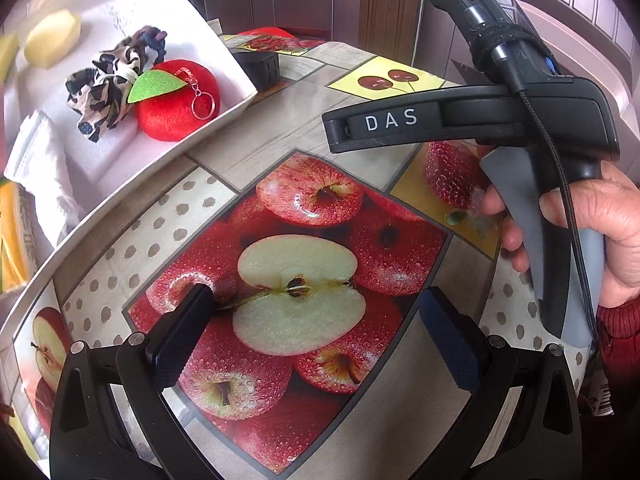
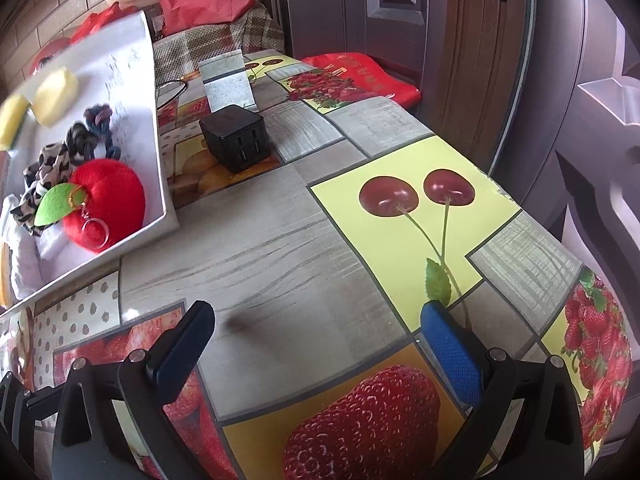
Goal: Organize soft objects
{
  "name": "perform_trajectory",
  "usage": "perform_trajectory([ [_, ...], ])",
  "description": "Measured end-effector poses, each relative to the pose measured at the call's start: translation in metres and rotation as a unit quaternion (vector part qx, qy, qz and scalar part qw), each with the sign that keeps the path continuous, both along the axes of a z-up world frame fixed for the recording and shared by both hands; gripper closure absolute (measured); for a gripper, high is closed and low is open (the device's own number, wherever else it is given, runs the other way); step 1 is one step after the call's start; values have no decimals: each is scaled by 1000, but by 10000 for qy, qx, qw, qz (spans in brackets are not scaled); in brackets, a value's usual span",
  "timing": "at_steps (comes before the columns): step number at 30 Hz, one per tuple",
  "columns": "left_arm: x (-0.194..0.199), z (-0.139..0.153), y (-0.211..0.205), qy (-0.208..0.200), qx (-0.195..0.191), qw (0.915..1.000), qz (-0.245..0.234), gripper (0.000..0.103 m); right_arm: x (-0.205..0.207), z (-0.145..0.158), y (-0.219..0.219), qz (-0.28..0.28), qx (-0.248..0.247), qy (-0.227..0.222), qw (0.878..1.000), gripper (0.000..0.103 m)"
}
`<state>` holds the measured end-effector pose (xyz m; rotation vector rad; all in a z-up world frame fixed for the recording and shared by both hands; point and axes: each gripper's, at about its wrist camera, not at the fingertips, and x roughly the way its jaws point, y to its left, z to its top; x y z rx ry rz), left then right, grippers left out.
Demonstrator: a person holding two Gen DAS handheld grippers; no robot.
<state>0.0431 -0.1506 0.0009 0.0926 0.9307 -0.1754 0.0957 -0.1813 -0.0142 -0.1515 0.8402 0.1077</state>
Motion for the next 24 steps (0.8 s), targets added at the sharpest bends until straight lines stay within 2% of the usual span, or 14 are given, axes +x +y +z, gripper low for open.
perform_trajectory([
  [24,0,0,2,5,-11,10000,5,1,11,-2,5,114,-58,-27,9999,0],
])
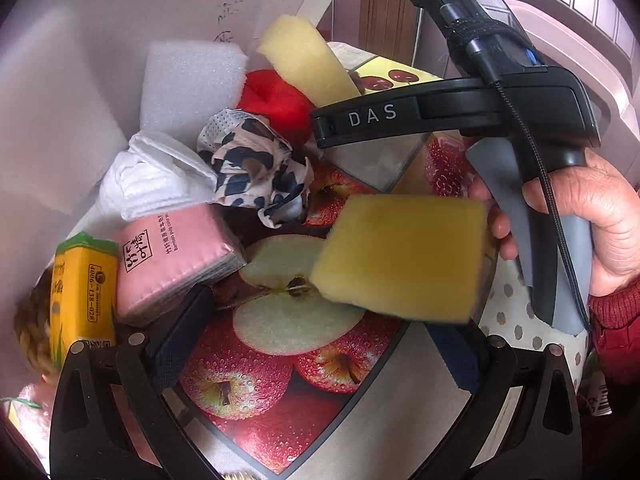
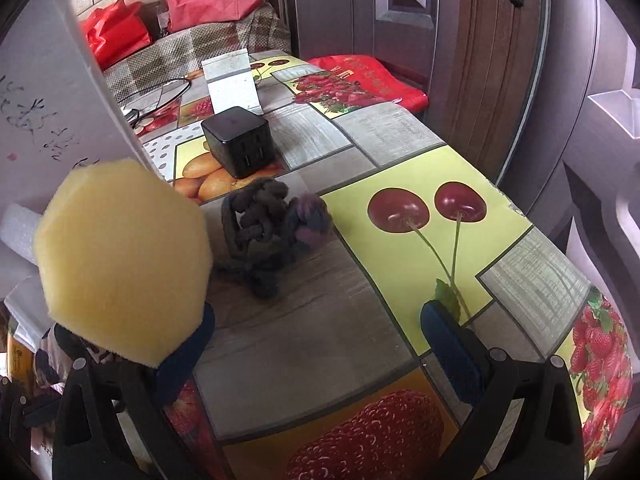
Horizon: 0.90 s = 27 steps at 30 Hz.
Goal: Organize soft objects
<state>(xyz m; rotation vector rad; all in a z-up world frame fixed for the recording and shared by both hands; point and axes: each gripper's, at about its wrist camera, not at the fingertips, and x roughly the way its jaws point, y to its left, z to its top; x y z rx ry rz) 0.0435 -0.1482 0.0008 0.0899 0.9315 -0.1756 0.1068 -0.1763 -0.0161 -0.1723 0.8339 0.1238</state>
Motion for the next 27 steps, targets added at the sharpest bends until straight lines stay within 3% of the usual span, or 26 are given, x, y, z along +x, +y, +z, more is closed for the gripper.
perform_trajectory([
  [27,0,0,1,3,0,10000,1,1,-1,0,-1,11,86,-10,10000,0],
])
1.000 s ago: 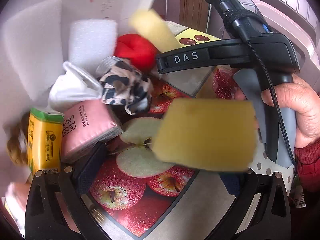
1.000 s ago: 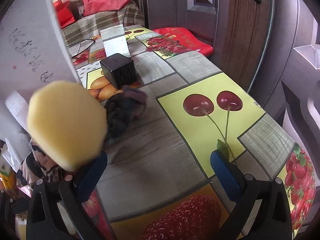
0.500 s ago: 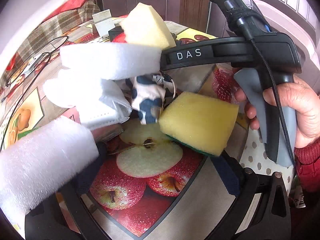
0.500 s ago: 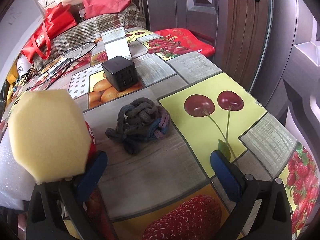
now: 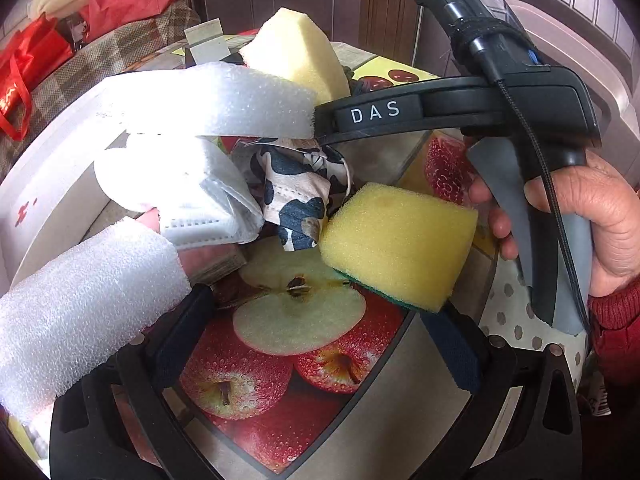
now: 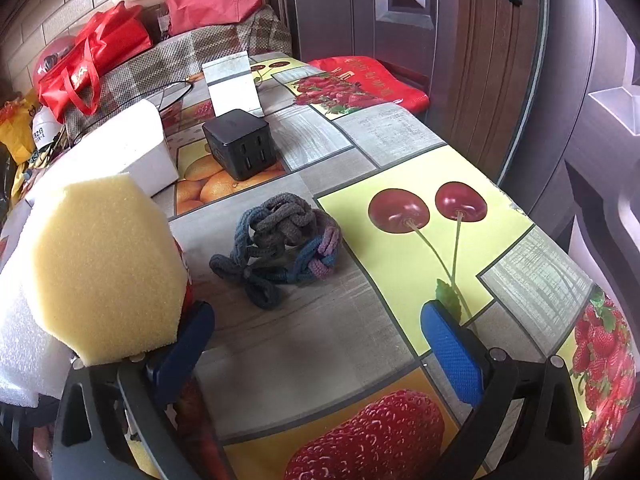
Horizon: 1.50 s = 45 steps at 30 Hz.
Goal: Organize soft objects
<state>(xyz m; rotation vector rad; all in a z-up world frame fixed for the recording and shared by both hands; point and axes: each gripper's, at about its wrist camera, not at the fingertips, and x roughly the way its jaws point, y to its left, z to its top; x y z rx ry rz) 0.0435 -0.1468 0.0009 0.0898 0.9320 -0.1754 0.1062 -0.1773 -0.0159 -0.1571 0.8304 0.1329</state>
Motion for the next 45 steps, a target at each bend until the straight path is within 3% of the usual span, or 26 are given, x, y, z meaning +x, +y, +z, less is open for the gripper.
perform_trajectory([
  [8,0,0,0,1,0,10000,0,1,-5,8,-19,-202,389,-80,9990,0],
  [14,1,1,2,7,4,10000,1,1,-34,24,-38,44,1265,-381,9912,0],
  [19,0,0,2,-11,10,10000,3,1,-66,52,-51,916,2195,-1196,9639,0],
  [22,1,0,1,-22,12,10000,5,1,-80,62,-52,1317,2440,-1612,9472,0],
  [26,1,-2,-2,-15,32,10000,12,1,-81,66,-42,1518,2414,-1514,9464,0],
  [30,-17,2,-5,3,10,9999,-148,1,-80,65,-38,1593,2214,-1269,9537,0],
  [35,-81,36,18,-566,-393,9970,-353,0,-85,70,-40,1713,1780,-1346,9596,0],
  [39,-124,67,72,-1032,-832,9908,282,0,-89,57,-29,2105,1231,-921,9654,0],
  [42,-146,76,109,-1340,-689,9839,959,0,-98,32,-8,2474,490,-448,9666,0],
  [45,-143,61,142,-1030,-603,9816,1491,0,-105,8,14,2721,-122,-151,9621,0],
])
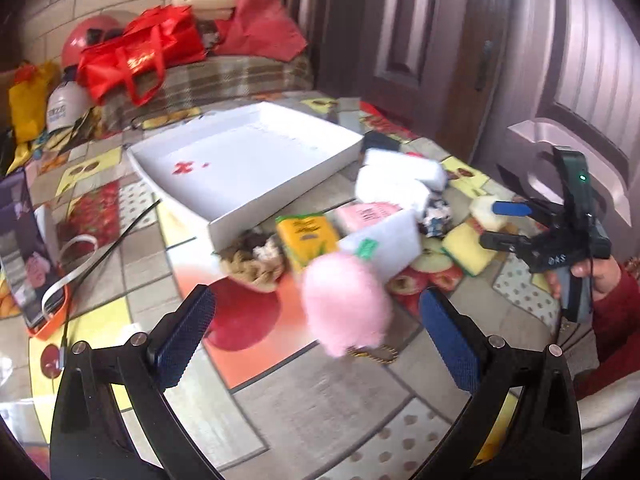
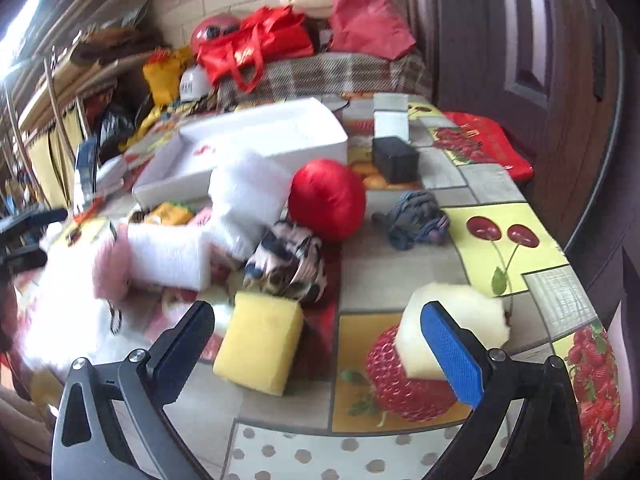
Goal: Organize soft objects
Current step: 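Grasp the pink fluffy ball with the left tool while the right tool grasps the yellow sponge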
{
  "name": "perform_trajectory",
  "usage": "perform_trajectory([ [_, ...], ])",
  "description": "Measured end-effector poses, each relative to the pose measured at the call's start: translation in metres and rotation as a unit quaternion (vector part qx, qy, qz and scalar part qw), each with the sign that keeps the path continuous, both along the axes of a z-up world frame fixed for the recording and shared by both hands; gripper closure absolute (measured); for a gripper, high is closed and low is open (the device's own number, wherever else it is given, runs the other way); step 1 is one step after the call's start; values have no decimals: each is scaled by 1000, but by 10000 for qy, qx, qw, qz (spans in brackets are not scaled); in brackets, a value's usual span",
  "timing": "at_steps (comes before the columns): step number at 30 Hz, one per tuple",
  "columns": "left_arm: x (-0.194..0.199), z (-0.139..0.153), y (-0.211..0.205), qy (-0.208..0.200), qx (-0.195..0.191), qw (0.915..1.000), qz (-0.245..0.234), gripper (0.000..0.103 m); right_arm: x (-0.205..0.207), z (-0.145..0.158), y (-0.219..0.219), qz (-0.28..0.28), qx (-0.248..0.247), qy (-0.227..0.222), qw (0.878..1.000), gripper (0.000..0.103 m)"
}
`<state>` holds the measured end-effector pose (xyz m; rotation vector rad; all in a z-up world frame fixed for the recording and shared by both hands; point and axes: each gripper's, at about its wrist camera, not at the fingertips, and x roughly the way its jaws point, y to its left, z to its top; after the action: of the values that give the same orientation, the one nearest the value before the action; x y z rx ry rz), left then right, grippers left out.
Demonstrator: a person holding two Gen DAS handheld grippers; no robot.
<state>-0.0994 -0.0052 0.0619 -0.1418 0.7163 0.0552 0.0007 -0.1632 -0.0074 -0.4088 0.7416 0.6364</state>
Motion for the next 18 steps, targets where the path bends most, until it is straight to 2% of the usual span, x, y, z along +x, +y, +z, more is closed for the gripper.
perform_trajectory([
  [2,6,-17,10,349,-197,9991,107,0,-1,-9,11,62,-256,89,9996,0],
  [5,13,-34,2,613,-528,9966,-176,1,0,-11,18,63,-381,122,9992,1],
  [9,25,-36,-25,584,-306,9965,-517,1,2,-13,22,116,-484,241,9985,3],
  [11,37,-37,-33,644,-135,9962,-570,2,3,-18,26,148,-587,303,9977,12],
  [14,55,-49,-36,933,-47,9940,-574,16,4,-21,28,156,-676,335,9970,37],
  [15,59,-55,-36,1055,-104,9926,-600,34,2,-20,28,196,-656,316,9972,49],
  [16,58,-56,-35,1017,-37,9932,-573,44,0,-19,28,257,-659,291,9971,63],
  [18,54,-56,-37,953,28,9934,-632,48,-3,-17,26,341,-632,253,9971,63],
])
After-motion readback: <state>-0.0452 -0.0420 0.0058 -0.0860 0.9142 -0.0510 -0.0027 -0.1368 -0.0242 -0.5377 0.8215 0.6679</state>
